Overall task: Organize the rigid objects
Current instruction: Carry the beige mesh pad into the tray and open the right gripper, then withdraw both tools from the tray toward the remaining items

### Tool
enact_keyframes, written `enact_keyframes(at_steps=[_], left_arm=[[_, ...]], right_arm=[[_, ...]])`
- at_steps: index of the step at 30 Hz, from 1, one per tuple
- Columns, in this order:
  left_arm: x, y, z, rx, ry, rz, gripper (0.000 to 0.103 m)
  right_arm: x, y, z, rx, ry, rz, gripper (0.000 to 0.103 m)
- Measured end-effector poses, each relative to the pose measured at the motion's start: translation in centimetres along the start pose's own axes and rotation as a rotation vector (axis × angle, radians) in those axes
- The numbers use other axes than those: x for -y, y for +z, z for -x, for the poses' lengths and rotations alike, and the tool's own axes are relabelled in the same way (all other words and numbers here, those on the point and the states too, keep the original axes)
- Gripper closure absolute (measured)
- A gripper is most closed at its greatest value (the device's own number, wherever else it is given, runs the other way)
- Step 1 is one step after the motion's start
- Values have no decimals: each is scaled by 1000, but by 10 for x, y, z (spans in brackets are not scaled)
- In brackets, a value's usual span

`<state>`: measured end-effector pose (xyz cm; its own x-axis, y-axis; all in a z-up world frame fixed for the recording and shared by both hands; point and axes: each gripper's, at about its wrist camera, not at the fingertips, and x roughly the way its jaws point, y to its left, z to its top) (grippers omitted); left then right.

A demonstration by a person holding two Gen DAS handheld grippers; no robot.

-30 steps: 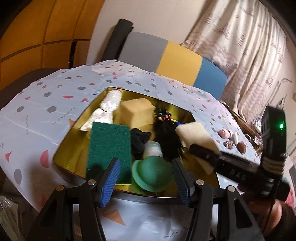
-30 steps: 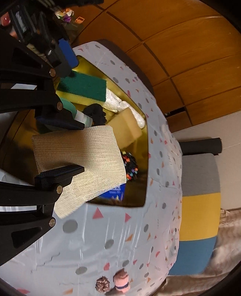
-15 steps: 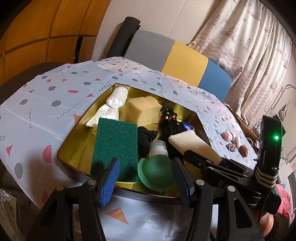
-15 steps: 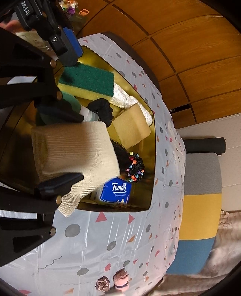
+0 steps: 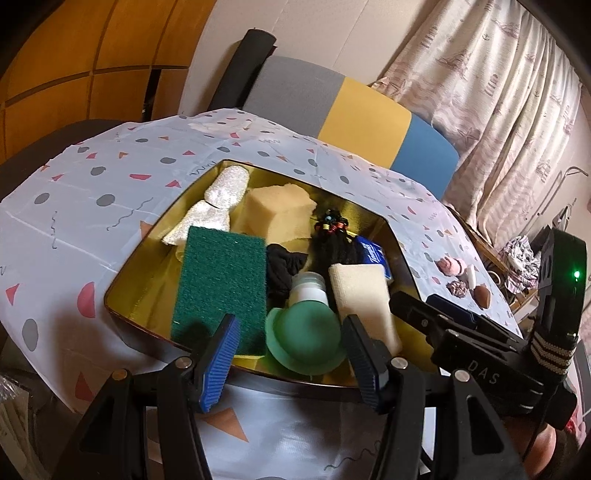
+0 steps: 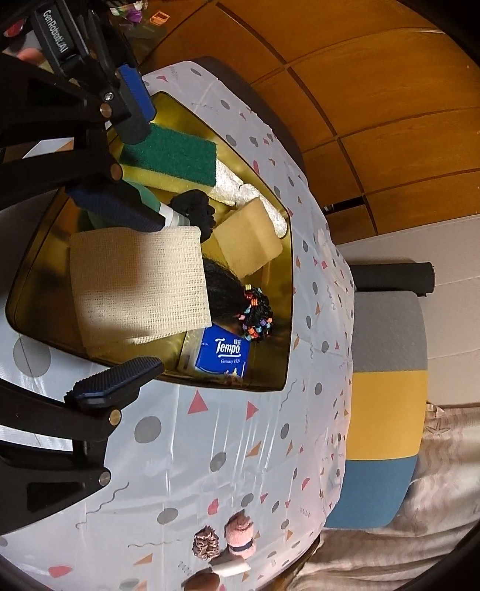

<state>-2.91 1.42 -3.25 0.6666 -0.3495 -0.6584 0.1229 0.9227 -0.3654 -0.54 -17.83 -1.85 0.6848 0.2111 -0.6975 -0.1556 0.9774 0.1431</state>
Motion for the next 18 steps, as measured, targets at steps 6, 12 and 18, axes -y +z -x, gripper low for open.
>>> enact_keyframes(at_steps=[6,12,18], left_arm=[[5,-2,0,-8,0,-14,44],[11,-3,0,-19,3,-23,44],[31,3,-1,-26,-10,-71,44]], right_arm=[[6,1,8,17,-20,-1,32],[22,1,16,35,-54,-10,32],[58,-2,25,45,-111,-46,32]])
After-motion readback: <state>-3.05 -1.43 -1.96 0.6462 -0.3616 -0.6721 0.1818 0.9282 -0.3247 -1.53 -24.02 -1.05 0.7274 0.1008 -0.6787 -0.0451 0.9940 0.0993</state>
